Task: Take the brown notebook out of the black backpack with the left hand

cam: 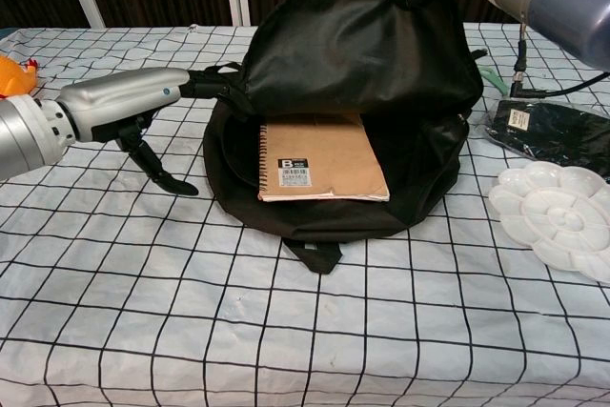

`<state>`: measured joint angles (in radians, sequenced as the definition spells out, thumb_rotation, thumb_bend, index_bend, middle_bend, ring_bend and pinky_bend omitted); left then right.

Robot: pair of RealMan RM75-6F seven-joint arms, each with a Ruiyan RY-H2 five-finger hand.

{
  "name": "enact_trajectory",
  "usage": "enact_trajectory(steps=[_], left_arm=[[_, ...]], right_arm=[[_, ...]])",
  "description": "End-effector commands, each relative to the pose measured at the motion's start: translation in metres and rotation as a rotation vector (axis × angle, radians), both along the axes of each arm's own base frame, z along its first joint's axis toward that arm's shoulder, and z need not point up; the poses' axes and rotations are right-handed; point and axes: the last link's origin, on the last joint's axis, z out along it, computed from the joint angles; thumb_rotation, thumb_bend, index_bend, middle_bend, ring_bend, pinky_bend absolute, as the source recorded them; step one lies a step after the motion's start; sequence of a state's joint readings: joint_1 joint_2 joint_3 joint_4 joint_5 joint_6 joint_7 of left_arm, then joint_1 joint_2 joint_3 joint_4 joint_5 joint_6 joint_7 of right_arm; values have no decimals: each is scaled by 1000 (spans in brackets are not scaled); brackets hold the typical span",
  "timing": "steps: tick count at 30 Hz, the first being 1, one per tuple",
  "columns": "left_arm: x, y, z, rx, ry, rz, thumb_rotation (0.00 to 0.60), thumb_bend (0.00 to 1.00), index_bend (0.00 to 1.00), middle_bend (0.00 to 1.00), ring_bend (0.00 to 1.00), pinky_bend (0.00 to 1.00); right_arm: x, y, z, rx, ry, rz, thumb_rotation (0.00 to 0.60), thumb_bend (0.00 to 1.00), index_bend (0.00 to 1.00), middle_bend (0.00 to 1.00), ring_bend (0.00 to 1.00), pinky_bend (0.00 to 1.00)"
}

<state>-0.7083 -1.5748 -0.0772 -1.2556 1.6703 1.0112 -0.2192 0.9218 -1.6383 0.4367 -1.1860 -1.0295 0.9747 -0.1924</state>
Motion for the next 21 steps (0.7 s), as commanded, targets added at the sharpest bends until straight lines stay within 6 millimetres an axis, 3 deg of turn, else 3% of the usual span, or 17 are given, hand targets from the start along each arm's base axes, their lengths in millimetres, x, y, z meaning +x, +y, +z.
enact_trajectory(steps=[1, 21], left_arm=[[1, 0, -7, -8, -9, -9, 600, 50, 224, 249, 37, 29], [16, 16, -47, -4, -27, -88, 600, 52, 256, 279, 57, 71]], right_arm=[[-2, 0, 0, -2, -2, -6, 600, 422, 743, 650, 378, 158], [-12, 1, 4, -26, -18, -22, 600, 423, 743, 652, 382, 158]])
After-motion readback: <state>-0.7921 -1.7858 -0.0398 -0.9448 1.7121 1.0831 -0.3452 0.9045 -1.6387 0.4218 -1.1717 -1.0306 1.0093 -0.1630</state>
